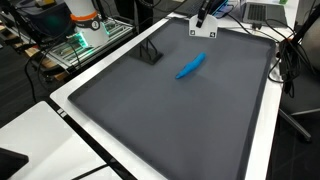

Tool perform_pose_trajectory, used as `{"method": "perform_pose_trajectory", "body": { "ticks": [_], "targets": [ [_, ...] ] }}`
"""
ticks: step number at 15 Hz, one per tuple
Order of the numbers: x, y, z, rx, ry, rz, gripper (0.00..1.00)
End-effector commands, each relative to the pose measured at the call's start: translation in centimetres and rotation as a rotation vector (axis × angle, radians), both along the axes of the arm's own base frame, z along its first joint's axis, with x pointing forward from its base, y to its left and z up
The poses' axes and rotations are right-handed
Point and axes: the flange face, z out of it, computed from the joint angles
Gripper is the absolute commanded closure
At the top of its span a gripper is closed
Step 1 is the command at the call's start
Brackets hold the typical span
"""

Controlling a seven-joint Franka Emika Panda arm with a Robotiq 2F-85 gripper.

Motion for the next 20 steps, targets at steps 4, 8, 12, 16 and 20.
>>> {"method": "perform_pose_trajectory", "body": {
  "ticks": [4,8,12,16,20],
  "targets": [
    [2.2,0.4,-2.7,-0.040,0.088,-0.033,0.99],
    [3.4,0.5,-4.3,-0.060,0.091,-0.053,0.99],
    [4.2,0.3,-5.7,-0.081,0.090,-0.084,0.99],
    [4.7,0.3,-6.4,-0.093,0.081,-0.114,0.99],
    [5.1,0.4,-6.6,-0.106,0.069,-0.130,0.99]
  ]
}}
